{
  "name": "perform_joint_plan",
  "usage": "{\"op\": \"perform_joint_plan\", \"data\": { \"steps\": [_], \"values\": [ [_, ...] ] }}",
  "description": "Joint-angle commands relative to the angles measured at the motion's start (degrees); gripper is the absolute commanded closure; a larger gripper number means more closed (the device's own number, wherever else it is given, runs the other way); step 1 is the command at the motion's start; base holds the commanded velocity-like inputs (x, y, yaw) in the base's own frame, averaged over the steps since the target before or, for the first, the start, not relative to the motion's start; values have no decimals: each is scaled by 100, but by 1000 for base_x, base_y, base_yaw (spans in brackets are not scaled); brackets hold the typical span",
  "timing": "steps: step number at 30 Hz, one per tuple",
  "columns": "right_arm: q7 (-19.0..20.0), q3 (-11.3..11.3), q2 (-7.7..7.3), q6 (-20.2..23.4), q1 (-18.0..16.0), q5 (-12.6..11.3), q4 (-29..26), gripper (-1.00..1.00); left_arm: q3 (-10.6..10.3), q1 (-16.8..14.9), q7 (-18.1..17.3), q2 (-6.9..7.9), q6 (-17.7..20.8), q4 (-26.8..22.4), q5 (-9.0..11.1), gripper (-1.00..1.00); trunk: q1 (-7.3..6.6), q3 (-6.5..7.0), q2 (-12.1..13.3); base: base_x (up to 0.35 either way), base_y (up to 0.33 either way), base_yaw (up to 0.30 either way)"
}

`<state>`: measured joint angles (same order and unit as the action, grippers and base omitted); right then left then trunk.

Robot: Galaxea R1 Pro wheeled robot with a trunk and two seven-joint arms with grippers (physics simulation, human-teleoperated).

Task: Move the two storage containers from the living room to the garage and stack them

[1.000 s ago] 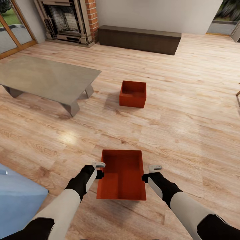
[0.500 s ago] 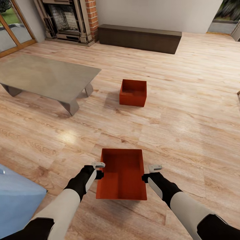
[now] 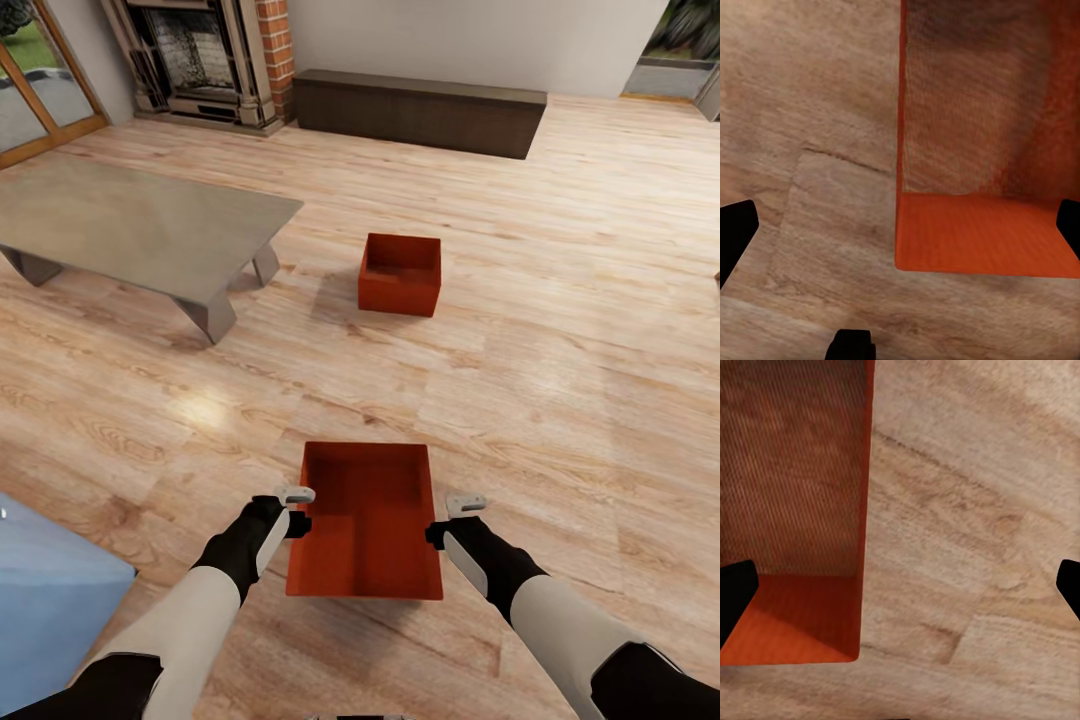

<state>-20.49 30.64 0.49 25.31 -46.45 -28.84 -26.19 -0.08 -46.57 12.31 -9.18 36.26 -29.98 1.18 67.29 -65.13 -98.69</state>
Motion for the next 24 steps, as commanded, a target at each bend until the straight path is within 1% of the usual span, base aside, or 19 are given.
{"op": "perform_joint_plan", "data": {
  "steps": [1, 7, 17, 24],
  "values": [
    [-52, 50, -5, 18, -5, -60, -9, -100, -1, -1, 26, 0, 29, -8, 14, -100, 22, -22, -43, 0, 0, 0],
    [-52, 47, -5, 18, -5, -60, -9, -100, 0, -1, 26, -4, 30, -8, 10, -100, 154, -130, -284, 0, 0, 0],
    [-22, 47, 9, 27, -166, -69, -1, -100, -3, -1, 26, 1, 30, -8, 5, -100, 374, -309, -685, 0, 0, 0],
    [-9, 51, 38, 27, -180, -69, 42, -100, -7, -1, 26, -4, 29, -8, 5, -100, 527, -435, -966, 0, 0, 0]
  ]
}}
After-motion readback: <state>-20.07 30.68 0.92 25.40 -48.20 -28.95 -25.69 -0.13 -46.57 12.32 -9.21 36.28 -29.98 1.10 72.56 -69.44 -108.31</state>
